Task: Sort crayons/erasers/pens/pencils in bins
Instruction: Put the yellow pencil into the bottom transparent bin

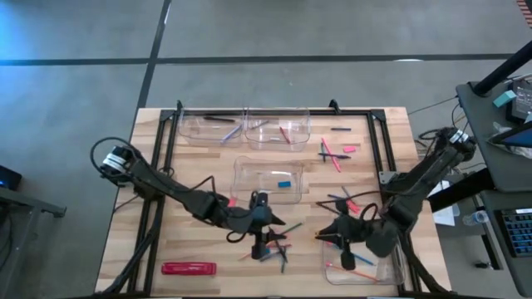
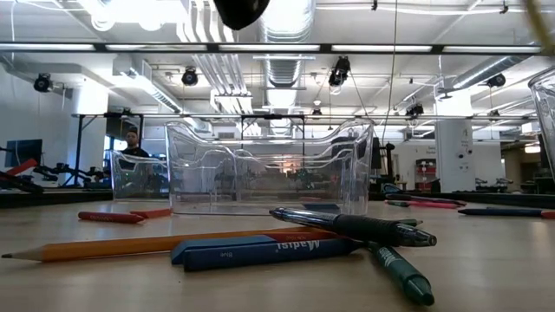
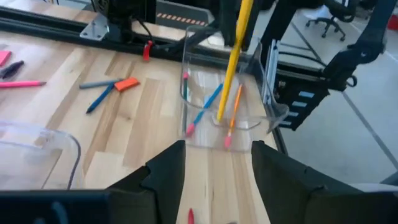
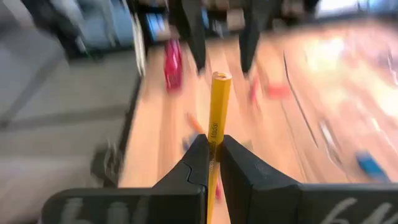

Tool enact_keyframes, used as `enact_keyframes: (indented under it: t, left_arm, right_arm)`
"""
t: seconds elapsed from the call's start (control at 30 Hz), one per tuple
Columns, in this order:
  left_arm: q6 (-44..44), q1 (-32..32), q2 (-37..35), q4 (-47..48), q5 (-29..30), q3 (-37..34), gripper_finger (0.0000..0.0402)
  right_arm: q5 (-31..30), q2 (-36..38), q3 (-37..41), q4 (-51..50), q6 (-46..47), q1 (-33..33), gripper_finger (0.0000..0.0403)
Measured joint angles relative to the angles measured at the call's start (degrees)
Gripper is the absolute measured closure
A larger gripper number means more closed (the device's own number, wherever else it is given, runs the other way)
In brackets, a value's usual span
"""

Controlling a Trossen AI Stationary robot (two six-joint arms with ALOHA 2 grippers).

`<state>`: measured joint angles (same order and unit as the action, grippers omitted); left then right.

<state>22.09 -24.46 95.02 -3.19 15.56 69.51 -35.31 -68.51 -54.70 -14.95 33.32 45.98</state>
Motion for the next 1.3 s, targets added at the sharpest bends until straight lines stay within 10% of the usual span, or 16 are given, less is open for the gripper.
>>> enact_keyframes:
  t: [0.3,0.73,1.3]
  left_arm:
    - [7.61,-0.78,0.4,-0.8,0.35,-6.61,0.0233]
    - [12.17,-1.4,0.42,-2.37,1.26,-10.81,0.0233]
    - [12.24,-2.13,0.42,-2.41,1.83,-10.88,0.0233]
  right_arm:
    - [17.37,-9.69,-20.72,-38.84,17.7,0.73,0.039]
    - [9.67,-17.1,-37.97,-41.14,6.52,1.44,0.039]
    - [29.16,-16.81,-40.49,-70.5,32.98,5.1,0.039]
